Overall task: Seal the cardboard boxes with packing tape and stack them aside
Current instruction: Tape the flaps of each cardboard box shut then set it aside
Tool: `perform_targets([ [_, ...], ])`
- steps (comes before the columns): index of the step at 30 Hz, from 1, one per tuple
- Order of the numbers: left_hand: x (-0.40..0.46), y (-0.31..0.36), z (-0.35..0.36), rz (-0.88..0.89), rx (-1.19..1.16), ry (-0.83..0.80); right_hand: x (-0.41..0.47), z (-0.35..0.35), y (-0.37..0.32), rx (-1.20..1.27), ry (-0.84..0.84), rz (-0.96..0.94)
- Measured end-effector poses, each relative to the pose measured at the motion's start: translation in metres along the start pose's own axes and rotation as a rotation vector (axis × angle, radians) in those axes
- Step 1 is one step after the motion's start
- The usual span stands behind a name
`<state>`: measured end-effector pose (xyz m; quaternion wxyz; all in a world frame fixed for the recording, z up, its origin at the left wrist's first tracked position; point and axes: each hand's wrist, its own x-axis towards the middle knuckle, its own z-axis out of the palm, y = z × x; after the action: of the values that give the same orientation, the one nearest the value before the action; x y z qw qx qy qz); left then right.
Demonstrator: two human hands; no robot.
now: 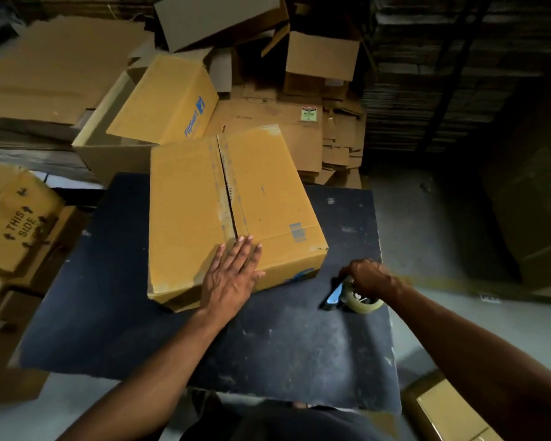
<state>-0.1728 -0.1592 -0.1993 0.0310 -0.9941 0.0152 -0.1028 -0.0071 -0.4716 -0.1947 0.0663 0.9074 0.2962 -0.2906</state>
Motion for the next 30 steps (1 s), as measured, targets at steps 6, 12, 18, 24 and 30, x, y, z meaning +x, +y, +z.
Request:
perform_targets([
  [6, -0.001, 0.006, -0.013, -0.037, -0.084, -0.037, -0.016, 0.022, -0.004, 0.022, 0.025, 0.027],
  [12, -0.010, 0.042, -0.062, -0.485, -0.784, 0.120, -0.064, 0.000, -0.015, 0.361, 0.095, -0.051],
  [18, -0.028, 0.066, -0.113, -1.099, -1.607, -0.414, -0.101, -0.053, -0.071, 0.497, 0.161, -0.177],
  [24, -0.024, 0.023, -0.155, -1.025, -1.807, -0.463, -0.107, -0.086, -0.157, 0.180, 0.368, -0.156],
  [30, -0.054, -0.027, -0.168, -1.185, -1.953, -0.230, -0.101, -0.110, -0.225, 0.055, 0.457, -0.264],
])
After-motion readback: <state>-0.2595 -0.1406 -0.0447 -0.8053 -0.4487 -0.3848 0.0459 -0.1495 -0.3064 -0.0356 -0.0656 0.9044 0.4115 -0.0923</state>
